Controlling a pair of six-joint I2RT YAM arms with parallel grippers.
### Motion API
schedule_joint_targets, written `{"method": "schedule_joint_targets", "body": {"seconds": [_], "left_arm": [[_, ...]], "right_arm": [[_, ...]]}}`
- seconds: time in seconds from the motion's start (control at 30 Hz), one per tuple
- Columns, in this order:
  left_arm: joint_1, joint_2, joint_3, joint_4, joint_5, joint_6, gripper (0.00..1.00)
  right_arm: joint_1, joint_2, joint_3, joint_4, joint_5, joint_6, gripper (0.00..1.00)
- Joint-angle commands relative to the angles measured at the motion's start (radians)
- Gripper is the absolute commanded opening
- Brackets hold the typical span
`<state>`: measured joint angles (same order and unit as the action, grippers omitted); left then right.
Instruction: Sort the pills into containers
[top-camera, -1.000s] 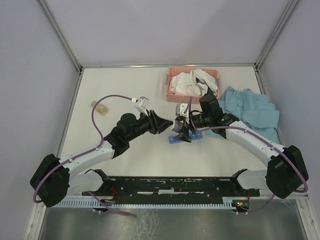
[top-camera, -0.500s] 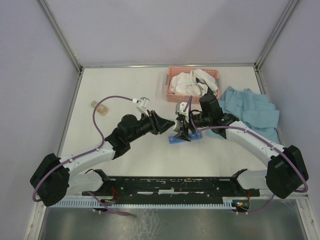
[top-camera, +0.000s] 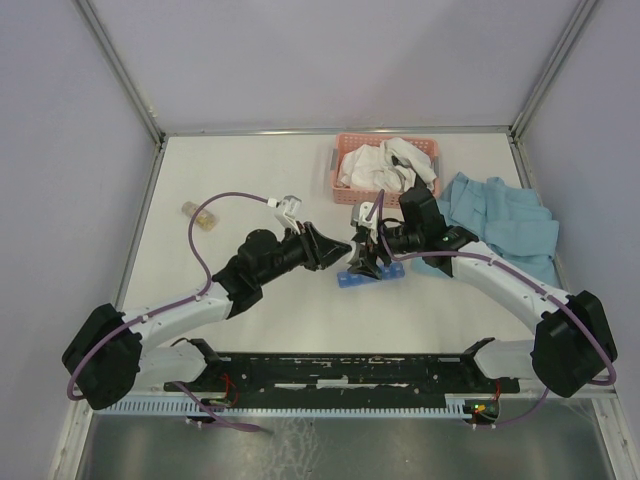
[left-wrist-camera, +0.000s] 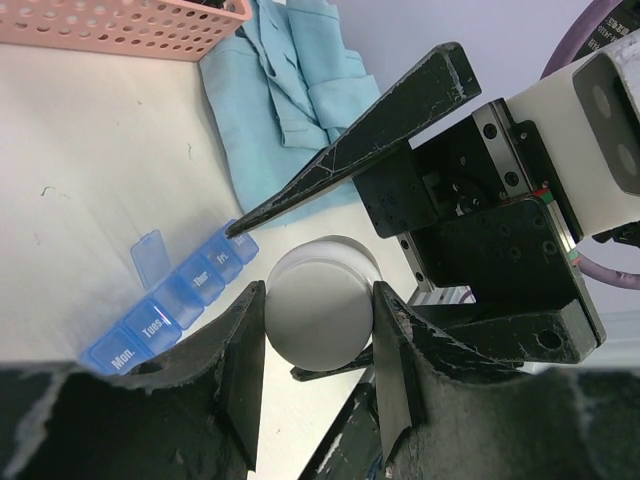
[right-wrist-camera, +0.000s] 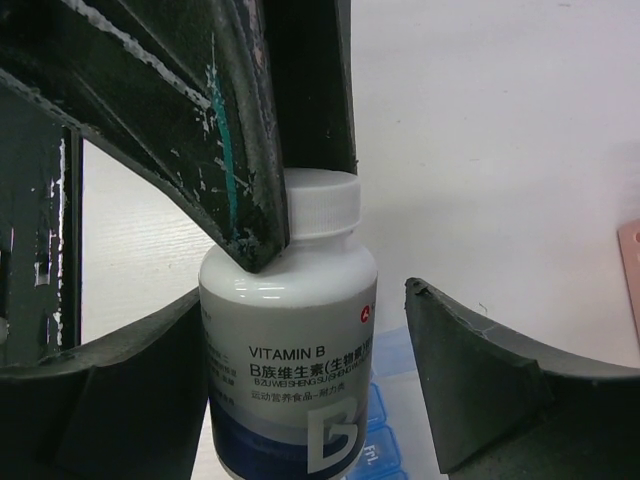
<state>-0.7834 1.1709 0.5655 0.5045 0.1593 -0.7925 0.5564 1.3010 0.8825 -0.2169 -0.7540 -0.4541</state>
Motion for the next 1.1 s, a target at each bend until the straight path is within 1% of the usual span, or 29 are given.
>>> {"method": "schedule_joint_targets", "body": {"seconds": [0.0, 0.1, 0.17, 0.27, 0.33, 0.4, 0.47, 0.57, 0.63, 0.7, 0.77, 0.83, 0.9, 0.97, 1.03, 1.07], "left_arm": [[-0.007, -0.006, 0.025, 0.066, -0.001, -0.028, 0.03], [-0.01, -0.005, 0.027, 0.068, 0.0, -0.029, 0.03], [-0.009, -0.007, 0.026, 0.068, -0.001, -0.031, 0.04], [-0.01, -0.013, 0.019, 0.077, 0.001, -0.039, 0.09], [-0.01, -0.026, 0.009, 0.089, 0.0, -0.048, 0.33], [-0.009, -0.051, -0.009, 0.107, -0.001, -0.05, 0.49], [-0.009, -0.088, -0.032, 0.119, -0.012, -0.046, 0.6], [-0.009, -0.155, -0.056, 0.102, -0.016, -0.015, 0.72], [-0.008, -0.206, -0.08, 0.08, -0.016, 0.022, 0.76], [-0.01, -0.277, -0.103, 0.043, -0.021, 0.089, 0.79], [-0.009, -0.359, -0.127, -0.007, -0.038, 0.176, 0.83], [-0.009, -0.441, -0.161, -0.018, -0.055, 0.302, 0.9], [-0.009, -0.506, -0.2, 0.016, -0.022, 0.424, 0.93], [-0.01, -0.539, -0.238, 0.084, 0.074, 0.538, 0.97], [-0.01, -0.528, -0.264, 0.174, 0.158, 0.639, 1.0], [-0.01, -0.507, -0.276, 0.228, 0.195, 0.691, 1.0]], "right_arm": [[0.007, -0.029, 0.054, 0.027, 0.008, 0.007, 0.79], [0.007, -0.031, 0.06, 0.018, 0.002, 0.004, 0.69], [0.007, -0.032, 0.064, 0.008, -0.007, 0.001, 0.58], [0.007, -0.035, 0.072, -0.008, -0.027, -0.006, 0.36], [0.007, -0.035, 0.077, -0.021, -0.036, -0.008, 0.25], [0.006, -0.035, 0.087, -0.042, -0.04, -0.011, 0.17], [0.005, -0.035, 0.097, -0.064, -0.057, -0.016, 0.11], [0.006, -0.034, 0.116, -0.104, -0.103, -0.018, 0.03], [0.005, -0.029, 0.134, -0.15, -0.142, -0.037, 0.01], [0.005, -0.019, 0.164, -0.225, -0.187, -0.088, 0.01], [0.005, -0.004, 0.193, -0.322, -0.233, -0.163, 0.01], [0.004, 0.013, 0.222, -0.401, -0.265, -0.229, 0.01], [0.004, 0.03, 0.242, -0.467, -0.277, -0.286, 0.01], [0.005, 0.05, 0.262, -0.525, -0.28, -0.325, 0.01], [0.004, 0.067, 0.277, -0.555, -0.28, -0.35, 0.01], [0.004, 0.072, 0.279, -0.564, -0.28, -0.356, 0.01]]}}
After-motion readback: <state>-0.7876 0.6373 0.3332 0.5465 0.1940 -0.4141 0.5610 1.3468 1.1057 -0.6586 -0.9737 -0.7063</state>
